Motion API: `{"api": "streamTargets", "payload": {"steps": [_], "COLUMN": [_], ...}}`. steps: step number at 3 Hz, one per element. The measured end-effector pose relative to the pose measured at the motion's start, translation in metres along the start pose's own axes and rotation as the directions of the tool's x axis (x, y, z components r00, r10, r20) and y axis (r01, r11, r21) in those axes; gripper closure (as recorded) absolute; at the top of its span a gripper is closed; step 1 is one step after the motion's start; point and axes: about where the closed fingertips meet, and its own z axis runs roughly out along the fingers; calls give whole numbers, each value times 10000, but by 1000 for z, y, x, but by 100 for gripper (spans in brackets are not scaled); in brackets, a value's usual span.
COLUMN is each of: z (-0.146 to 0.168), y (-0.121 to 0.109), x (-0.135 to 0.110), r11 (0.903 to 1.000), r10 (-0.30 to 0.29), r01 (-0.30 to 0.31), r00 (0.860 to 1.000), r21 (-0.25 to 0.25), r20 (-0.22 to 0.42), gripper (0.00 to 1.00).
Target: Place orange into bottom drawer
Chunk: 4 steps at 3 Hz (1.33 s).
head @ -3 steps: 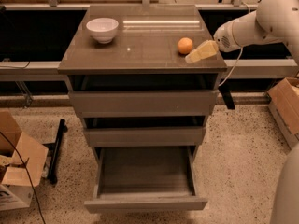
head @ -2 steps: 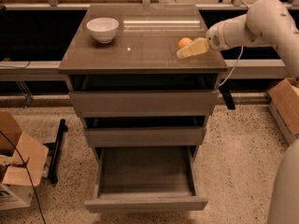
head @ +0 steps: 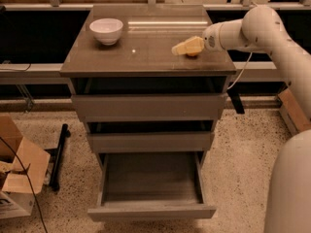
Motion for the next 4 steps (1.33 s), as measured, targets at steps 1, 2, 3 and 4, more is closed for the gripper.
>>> {"api": "streamTargets", "payload": {"steps": [1, 2, 3, 4], "z": [15, 23, 23, 7], "y": [3, 2, 0, 1], "x": [3, 11, 17, 10], "r11": [9995, 9985, 9978, 9986], "r10": [282, 517, 666, 460], "r01": [-280, -517, -666, -462], "r00": [9996, 9987, 9978, 9989], "r21": [-160, -179, -37, 242], "r20": [85, 16, -27, 76], "gripper": [10, 32, 56, 79]}}
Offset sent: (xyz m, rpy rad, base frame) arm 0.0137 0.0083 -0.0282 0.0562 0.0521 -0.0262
